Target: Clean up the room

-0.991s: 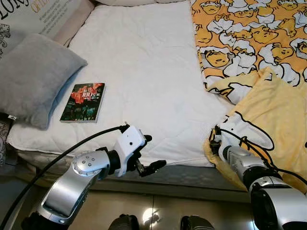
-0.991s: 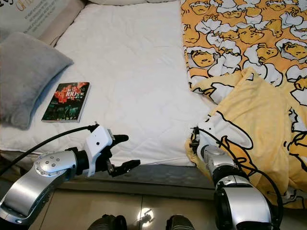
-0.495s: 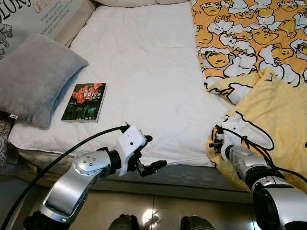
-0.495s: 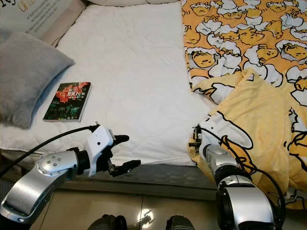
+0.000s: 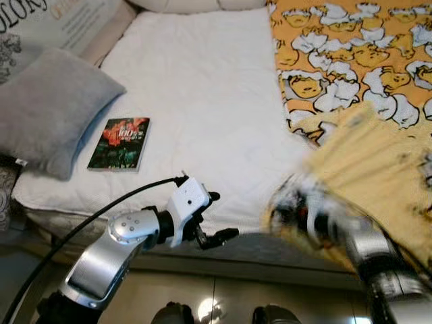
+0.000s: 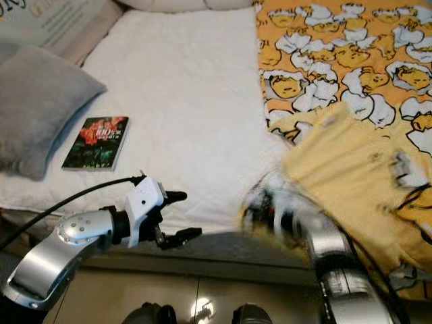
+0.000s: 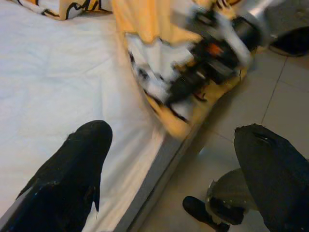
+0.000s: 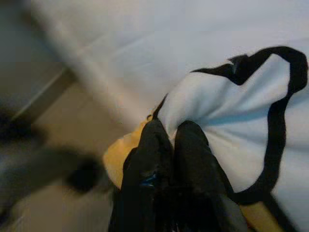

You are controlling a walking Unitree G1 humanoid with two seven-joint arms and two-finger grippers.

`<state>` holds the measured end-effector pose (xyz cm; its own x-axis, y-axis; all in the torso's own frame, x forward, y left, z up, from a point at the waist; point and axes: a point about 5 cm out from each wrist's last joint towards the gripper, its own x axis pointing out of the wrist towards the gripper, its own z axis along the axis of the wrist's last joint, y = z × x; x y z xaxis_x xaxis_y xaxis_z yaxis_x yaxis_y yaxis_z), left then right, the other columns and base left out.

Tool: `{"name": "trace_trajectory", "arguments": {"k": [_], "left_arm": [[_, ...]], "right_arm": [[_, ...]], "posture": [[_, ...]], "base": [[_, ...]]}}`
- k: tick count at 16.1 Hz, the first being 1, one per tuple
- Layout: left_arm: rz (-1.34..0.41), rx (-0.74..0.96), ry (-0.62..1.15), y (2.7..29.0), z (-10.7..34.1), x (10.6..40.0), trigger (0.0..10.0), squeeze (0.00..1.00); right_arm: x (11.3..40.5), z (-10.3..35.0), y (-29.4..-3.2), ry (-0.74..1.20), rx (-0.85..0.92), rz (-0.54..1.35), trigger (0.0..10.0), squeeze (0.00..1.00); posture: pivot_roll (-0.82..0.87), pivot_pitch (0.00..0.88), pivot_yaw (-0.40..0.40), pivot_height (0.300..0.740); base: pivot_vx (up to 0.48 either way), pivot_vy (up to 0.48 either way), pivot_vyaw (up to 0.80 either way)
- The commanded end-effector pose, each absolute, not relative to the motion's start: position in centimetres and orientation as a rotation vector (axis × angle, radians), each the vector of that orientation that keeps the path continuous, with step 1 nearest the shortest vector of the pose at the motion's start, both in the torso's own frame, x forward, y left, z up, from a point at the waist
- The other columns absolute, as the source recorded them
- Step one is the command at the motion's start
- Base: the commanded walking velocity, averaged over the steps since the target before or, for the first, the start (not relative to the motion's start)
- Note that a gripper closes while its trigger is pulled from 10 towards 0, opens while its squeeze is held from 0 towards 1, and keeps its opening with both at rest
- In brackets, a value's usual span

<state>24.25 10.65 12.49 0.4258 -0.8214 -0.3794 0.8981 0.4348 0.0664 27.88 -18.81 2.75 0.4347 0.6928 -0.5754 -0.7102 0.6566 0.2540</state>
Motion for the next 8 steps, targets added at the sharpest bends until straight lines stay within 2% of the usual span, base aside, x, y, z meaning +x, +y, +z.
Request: {"name": "trace_trajectory", "arguments": {"k": [1,3,7,8], "left_arm": [[-1.119,0.275,0.321,10.4,12.4,24.0,10.0,0.0],[-1.132,0.275,0.324,10.3,12.3,23.9,10.0,0.0],[-1.154,0.281,0.338,10.1,12.1,23.8,10.0,0.0],[-1.155,0.283,0.338,10.1,12.1,23.8,10.0,0.0]], "right_arm": [[26.1,3.1,-17.6,0.741,-0.068,1.111,0.0,0.0],[23.5,2.3,-18.1,0.86,-0.159,1.254,0.0,0.0],[20.8,1.6,-20.3,1.091,-0.375,1.347,0.0,0.0],[20.6,1.6,-20.6,1.116,-0.406,1.354,2.6,0.0]], "posture": [[-0.06,0.078,0.055,0.74],[-0.06,0.08,0.058,0.74],[-0.06,0.08,0.063,0.74],[-0.07,0.08,0.062,0.74]], "base": [[0.0,0.0,0.0],[0.0,0.0,0.0],[0.0,0.0,0.0],[0.0,0.0,0.0]]}}
